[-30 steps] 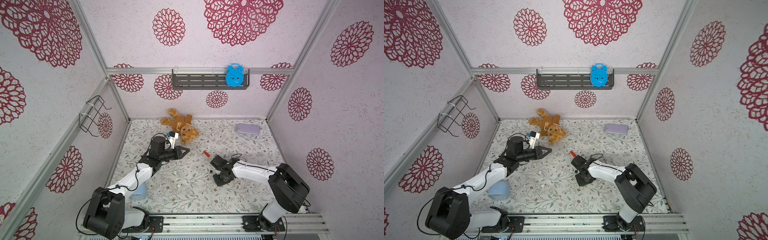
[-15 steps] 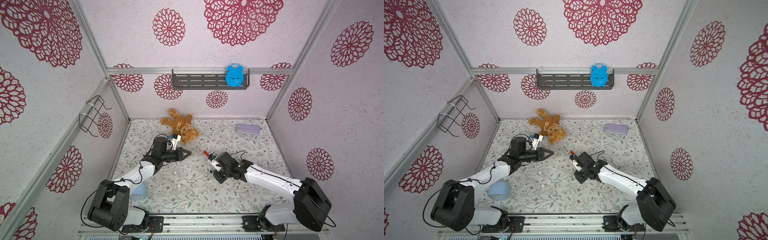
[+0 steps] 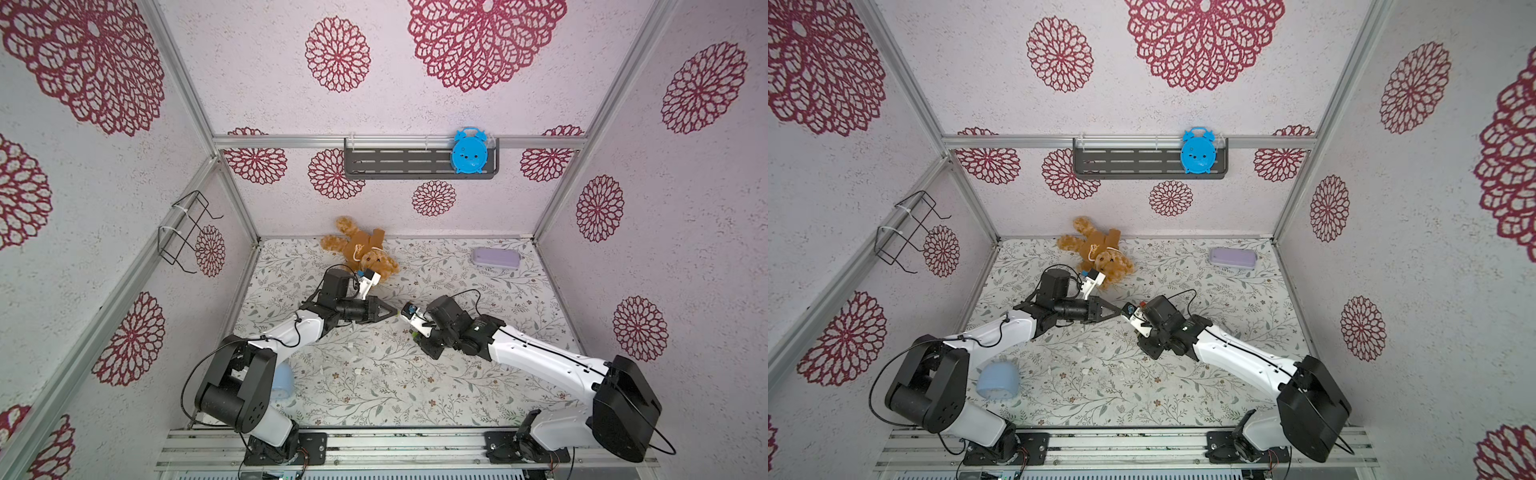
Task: Close the usb drive cover
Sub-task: Close the cover of the USB drive.
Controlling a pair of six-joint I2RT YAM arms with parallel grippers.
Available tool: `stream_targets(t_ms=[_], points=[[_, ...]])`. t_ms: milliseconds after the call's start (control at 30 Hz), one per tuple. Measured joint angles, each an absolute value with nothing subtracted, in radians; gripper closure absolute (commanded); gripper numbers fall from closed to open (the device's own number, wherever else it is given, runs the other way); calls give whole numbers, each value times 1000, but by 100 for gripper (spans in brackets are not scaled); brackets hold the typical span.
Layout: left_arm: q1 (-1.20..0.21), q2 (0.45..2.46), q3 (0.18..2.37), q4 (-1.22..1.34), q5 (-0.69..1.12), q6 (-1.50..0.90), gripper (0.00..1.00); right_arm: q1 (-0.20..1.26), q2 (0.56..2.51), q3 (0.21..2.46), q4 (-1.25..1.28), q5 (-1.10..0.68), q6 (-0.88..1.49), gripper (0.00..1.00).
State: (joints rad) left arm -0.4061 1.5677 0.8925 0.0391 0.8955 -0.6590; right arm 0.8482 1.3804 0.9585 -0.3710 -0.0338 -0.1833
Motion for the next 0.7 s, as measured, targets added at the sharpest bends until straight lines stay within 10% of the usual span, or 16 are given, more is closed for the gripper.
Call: stream_targets(t_ms=[700], points=[[-423,1585,916,23,931,-655,91,870,1419,991,-261,77,-190,78]])
